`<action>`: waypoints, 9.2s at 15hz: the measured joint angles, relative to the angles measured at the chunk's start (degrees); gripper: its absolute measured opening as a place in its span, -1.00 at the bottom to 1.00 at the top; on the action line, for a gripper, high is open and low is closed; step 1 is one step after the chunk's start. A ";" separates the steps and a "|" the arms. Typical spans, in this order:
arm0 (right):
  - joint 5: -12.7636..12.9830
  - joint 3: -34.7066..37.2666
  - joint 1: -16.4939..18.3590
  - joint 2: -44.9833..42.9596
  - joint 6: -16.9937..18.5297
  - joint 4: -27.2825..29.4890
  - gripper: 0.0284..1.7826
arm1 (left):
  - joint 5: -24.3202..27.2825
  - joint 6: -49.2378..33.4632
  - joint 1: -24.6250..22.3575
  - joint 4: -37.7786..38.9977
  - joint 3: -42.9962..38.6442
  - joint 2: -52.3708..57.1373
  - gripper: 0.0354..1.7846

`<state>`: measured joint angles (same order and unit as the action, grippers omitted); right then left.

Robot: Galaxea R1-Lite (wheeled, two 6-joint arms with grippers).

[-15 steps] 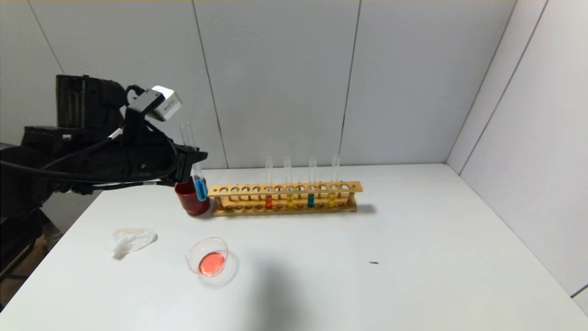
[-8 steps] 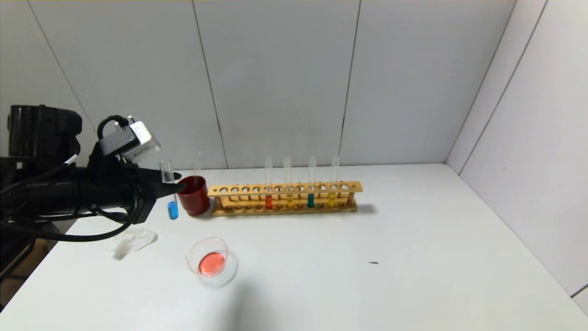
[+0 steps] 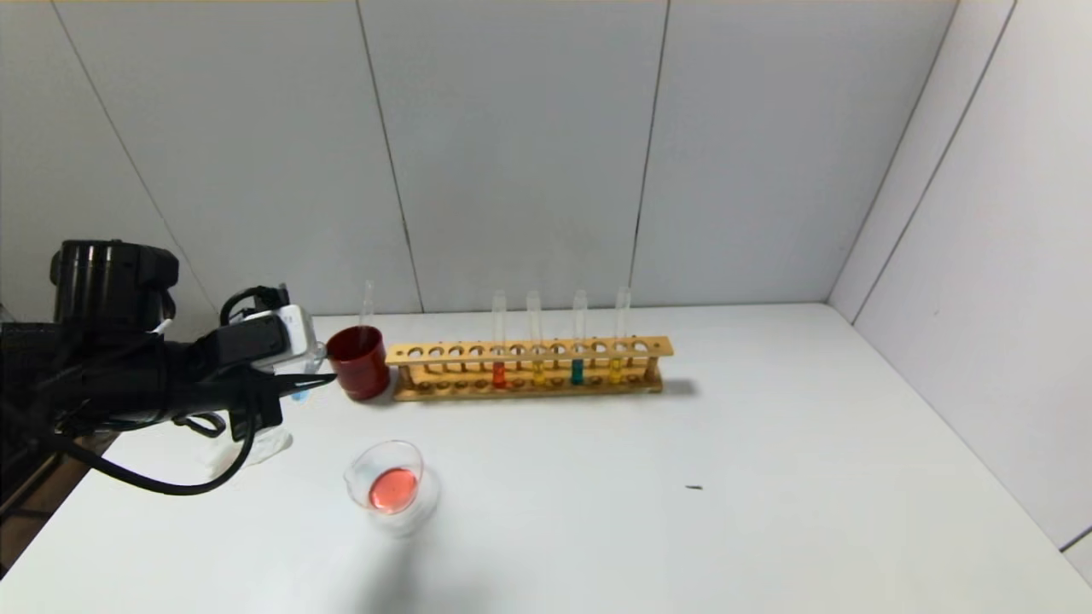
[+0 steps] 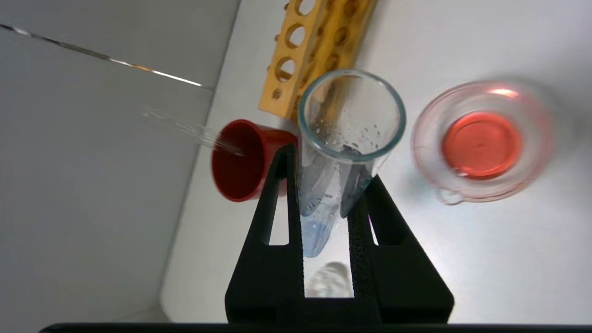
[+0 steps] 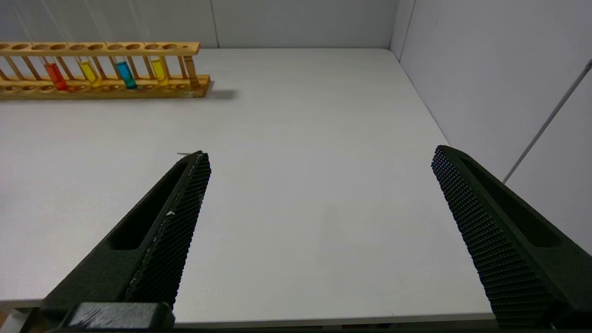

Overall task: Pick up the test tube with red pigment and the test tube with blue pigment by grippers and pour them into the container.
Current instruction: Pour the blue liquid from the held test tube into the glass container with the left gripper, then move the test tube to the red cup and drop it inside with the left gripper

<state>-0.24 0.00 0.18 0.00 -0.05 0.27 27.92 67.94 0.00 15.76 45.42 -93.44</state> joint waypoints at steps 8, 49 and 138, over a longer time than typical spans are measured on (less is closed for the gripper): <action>0.00 0.00 0.00 0.00 0.00 -0.02 0.96 | 1.96 21.00 -1.43 12.21 -7.12 -3.28 -0.68; 0.00 0.00 0.02 0.00 0.00 0.00 0.96 | -2.97 56.13 2.61 35.95 -9.44 -18.47 -0.68; 0.00 0.00 0.00 0.00 0.05 0.00 0.96 | -27.23 -66.98 2.11 37.12 11.08 -26.43 -0.68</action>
<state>-0.24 0.00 0.18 0.00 0.00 0.27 0.68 0.96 2.11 52.88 56.50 -119.87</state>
